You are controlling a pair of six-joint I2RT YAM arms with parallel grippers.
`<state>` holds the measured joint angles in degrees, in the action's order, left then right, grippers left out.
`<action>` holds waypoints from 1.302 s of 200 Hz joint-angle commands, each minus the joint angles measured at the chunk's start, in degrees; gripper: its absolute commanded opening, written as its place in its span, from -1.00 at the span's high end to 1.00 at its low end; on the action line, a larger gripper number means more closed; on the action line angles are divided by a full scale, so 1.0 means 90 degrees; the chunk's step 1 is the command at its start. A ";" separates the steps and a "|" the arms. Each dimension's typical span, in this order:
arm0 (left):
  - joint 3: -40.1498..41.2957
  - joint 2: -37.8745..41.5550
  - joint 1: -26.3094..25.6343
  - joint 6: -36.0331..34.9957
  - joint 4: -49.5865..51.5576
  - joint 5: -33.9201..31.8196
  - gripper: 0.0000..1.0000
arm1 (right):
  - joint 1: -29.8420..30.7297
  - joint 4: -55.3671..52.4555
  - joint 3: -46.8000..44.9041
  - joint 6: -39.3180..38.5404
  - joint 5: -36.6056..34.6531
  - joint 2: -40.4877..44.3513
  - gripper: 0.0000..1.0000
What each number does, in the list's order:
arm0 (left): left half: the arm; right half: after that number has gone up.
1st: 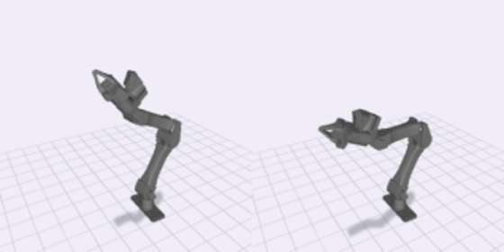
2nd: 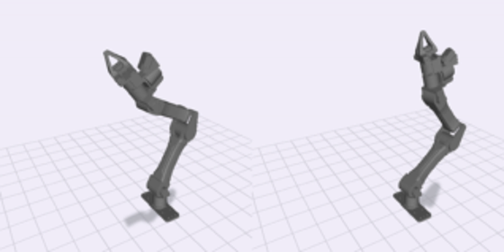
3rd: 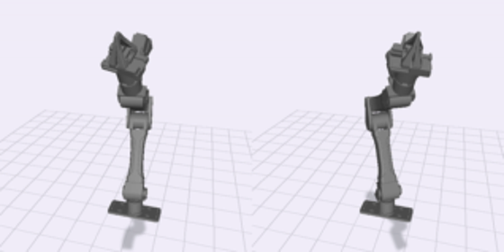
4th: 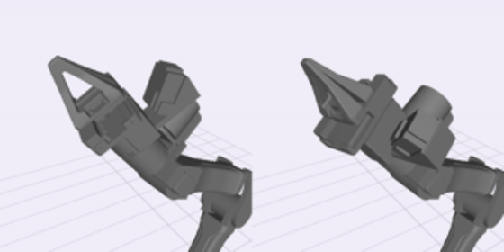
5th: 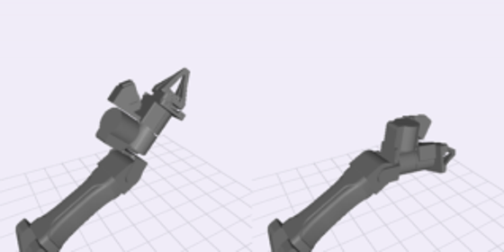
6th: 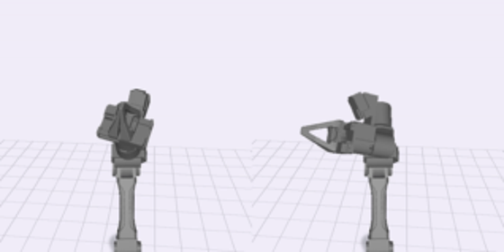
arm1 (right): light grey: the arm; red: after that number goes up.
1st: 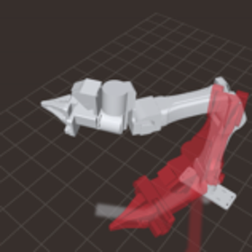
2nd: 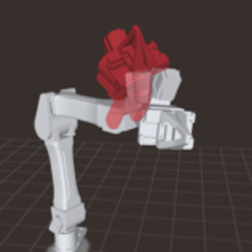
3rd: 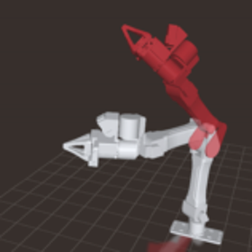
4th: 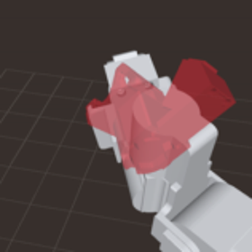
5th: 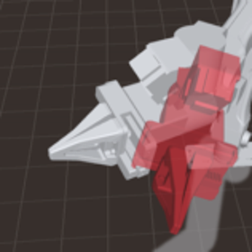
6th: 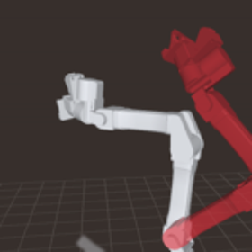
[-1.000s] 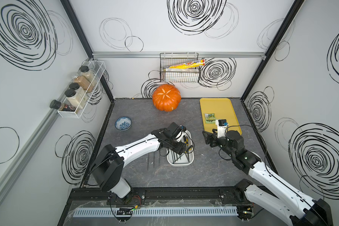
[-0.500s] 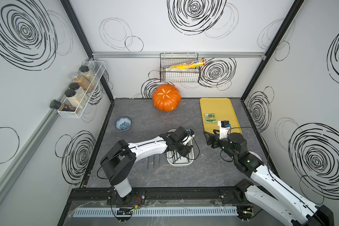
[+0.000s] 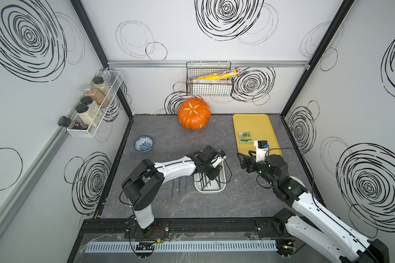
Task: Take the file tool out of the storage box
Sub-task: Pick up the file tool from the storage box.
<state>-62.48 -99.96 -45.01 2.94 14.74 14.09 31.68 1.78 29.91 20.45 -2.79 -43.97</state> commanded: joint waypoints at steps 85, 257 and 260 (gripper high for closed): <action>0.1556 0.3805 0.1451 0.2177 -0.2204 0.0757 1.00 | -0.0013 0.1938 -0.0148 0.0139 0.4591 -0.1205 -0.70; 0.2704 0.4342 0.0920 0.2449 -0.3569 0.1138 1.00 | 0.1177 0.2644 0.0773 0.0139 0.5468 -0.3815 0.21; 0.2711 0.4345 0.0920 0.2448 -0.3577 0.1147 1.00 | 0.1176 0.2644 0.0782 0.0140 0.5473 -0.3840 0.24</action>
<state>-38.92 -61.43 -36.40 25.36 -13.15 24.40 42.04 24.23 35.83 21.67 46.11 -77.19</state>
